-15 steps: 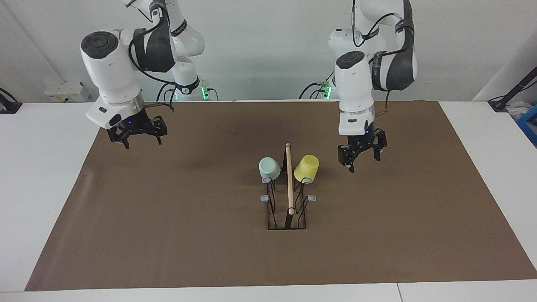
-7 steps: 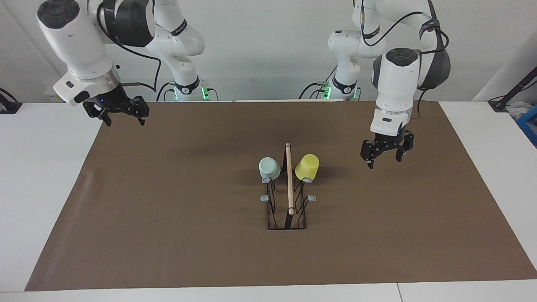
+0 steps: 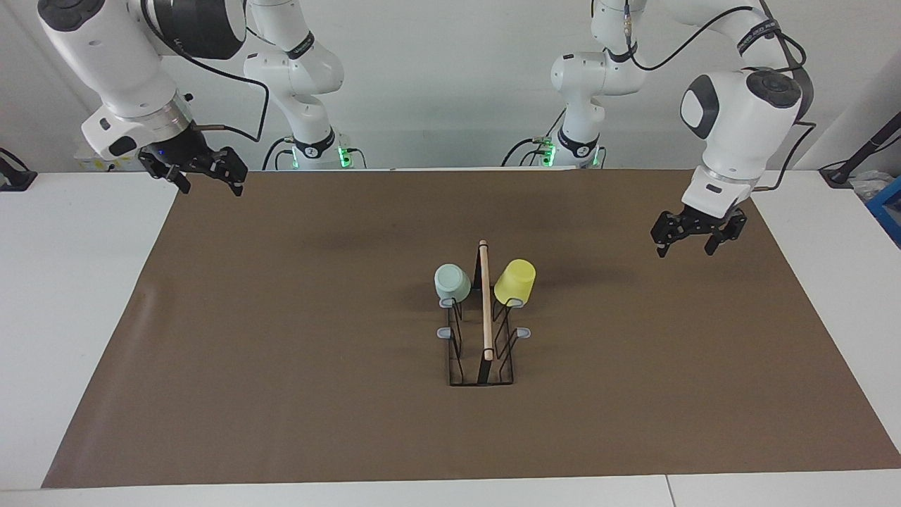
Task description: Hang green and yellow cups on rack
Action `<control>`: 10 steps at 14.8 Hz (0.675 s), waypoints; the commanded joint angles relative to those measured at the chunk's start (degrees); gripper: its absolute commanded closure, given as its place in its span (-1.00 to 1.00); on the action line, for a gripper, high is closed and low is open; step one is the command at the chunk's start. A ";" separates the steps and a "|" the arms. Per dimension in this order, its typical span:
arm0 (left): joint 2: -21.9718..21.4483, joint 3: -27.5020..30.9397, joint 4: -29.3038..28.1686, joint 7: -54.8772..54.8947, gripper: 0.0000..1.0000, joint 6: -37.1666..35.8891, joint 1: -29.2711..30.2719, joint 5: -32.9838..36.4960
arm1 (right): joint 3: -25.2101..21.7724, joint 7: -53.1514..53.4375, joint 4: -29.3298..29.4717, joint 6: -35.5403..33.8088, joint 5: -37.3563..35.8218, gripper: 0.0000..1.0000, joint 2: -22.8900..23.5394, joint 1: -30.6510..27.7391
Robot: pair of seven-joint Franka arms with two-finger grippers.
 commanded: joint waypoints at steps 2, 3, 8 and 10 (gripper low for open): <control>-0.70 -0.28 3.61 2.83 -1.00 -6.05 0.33 -1.39 | 0.77 -0.94 -0.56 1.21 -0.17 -1.00 -1.21 0.73; -0.61 -0.28 5.37 2.74 -1.00 -7.98 -0.02 -1.39 | 0.95 -0.16 -0.46 1.91 -0.18 -1.00 -1.12 0.99; -0.35 -1.07 14.51 2.57 -1.00 -19.05 -0.63 -1.57 | 1.13 0.20 -0.20 2.97 -0.71 -1.00 -1.03 1.96; 0.26 -1.07 17.60 2.39 -1.00 -22.84 -1.25 -2.53 | 1.13 1.68 1.02 3.15 0.34 -1.00 -0.42 1.79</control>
